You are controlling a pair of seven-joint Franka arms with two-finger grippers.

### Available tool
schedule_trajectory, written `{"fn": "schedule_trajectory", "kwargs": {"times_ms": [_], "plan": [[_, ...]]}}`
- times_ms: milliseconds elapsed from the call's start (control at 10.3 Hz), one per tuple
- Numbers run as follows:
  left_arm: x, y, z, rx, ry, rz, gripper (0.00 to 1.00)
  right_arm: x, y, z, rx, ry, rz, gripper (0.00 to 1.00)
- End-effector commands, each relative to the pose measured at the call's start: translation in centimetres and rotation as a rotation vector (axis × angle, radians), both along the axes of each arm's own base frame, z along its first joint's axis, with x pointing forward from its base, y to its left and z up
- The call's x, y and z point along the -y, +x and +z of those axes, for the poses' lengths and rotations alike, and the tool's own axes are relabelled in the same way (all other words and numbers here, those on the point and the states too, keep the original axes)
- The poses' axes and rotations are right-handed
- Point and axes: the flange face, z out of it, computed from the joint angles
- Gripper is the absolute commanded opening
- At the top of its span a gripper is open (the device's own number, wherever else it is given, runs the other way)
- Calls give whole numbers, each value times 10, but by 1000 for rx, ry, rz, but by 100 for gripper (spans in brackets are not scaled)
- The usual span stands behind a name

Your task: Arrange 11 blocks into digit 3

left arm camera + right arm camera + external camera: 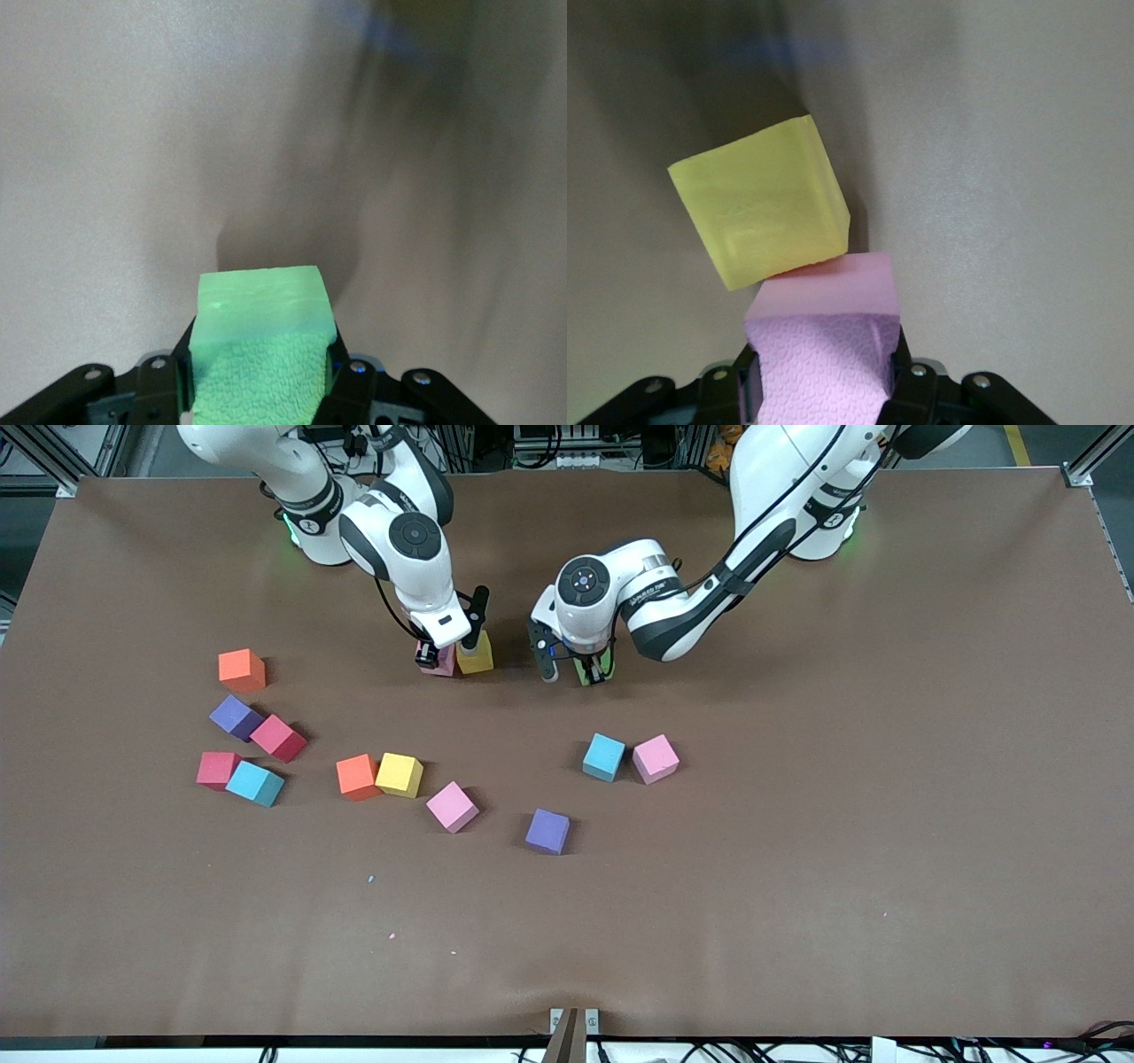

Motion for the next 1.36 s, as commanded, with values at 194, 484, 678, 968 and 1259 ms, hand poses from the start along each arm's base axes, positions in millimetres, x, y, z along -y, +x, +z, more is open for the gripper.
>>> {"fn": "schedule_trajectory", "kwargs": {"times_ms": [194,484,678,968,1259], "plan": [[6,18,-4,17,-13,-2,0,-3,-14,-16,3,-5,43,4],[10,22,-8,10,-21,7,0,-7,-18,-24,-1,-9,53,4],[12,23,-8,10,-23,7,0,-6,-20,-26,-7,-14,52,3],[16,29,-11,4,-36,19,0,-10,-25,-28,-6,-18,43,2],[17,27,-13,1,-35,17,0,-11,-26,-30,-7,-17,45,2]]}}
